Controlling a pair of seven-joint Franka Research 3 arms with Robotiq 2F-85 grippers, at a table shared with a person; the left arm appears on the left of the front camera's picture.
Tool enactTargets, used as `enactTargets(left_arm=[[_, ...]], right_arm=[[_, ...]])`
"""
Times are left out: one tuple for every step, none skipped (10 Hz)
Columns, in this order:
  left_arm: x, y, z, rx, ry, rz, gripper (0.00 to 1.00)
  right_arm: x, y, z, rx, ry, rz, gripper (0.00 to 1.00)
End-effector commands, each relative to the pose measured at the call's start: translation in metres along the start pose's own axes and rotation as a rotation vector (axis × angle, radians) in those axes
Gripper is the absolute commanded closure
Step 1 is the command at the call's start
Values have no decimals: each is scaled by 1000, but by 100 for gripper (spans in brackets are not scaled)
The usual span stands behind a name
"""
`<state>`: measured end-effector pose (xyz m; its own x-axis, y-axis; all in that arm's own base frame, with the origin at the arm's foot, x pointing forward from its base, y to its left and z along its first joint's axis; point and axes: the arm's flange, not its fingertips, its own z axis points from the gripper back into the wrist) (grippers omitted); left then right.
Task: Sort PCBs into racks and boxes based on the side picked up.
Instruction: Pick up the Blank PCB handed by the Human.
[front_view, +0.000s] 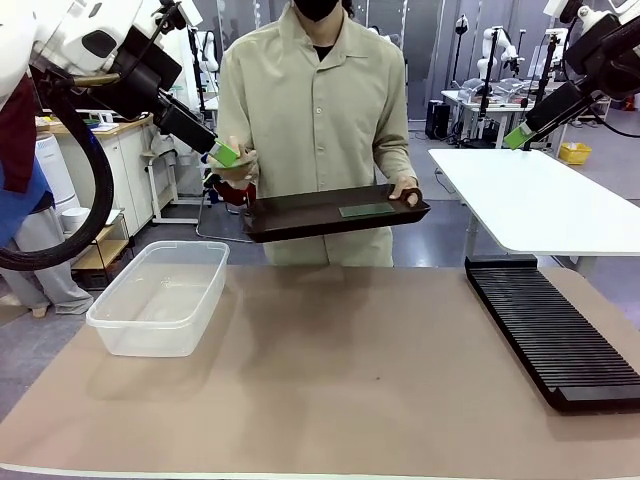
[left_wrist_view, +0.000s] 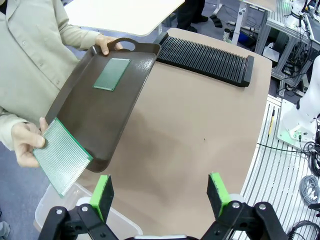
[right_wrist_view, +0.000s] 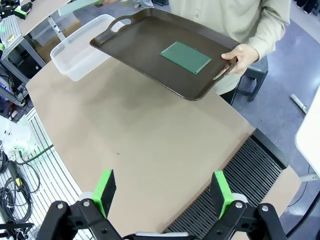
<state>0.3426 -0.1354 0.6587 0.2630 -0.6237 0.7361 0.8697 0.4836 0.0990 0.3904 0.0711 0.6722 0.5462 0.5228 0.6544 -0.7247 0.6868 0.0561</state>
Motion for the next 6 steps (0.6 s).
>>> enactTargets(left_arm=[[-3, 0, 0, -3, -1, 1, 0], [-3, 0, 0, -3, -1, 1, 0], [-3, 0, 0, -3, -1, 1, 0], [-3, 0, 0, -3, -1, 1, 0], [-3, 0, 0, -3, -1, 1, 0], [-3, 0, 0, -3, -1, 1, 0]], right_arm=[[0, 0, -1, 3, 1, 0, 0], [0, 0, -1, 3, 1, 0, 0], [0, 0, -1, 3, 1, 0, 0], [0, 0, -1, 3, 1, 0, 0], [0, 0, -1, 3, 1, 0, 0], [0, 0, -1, 3, 1, 0, 0]])
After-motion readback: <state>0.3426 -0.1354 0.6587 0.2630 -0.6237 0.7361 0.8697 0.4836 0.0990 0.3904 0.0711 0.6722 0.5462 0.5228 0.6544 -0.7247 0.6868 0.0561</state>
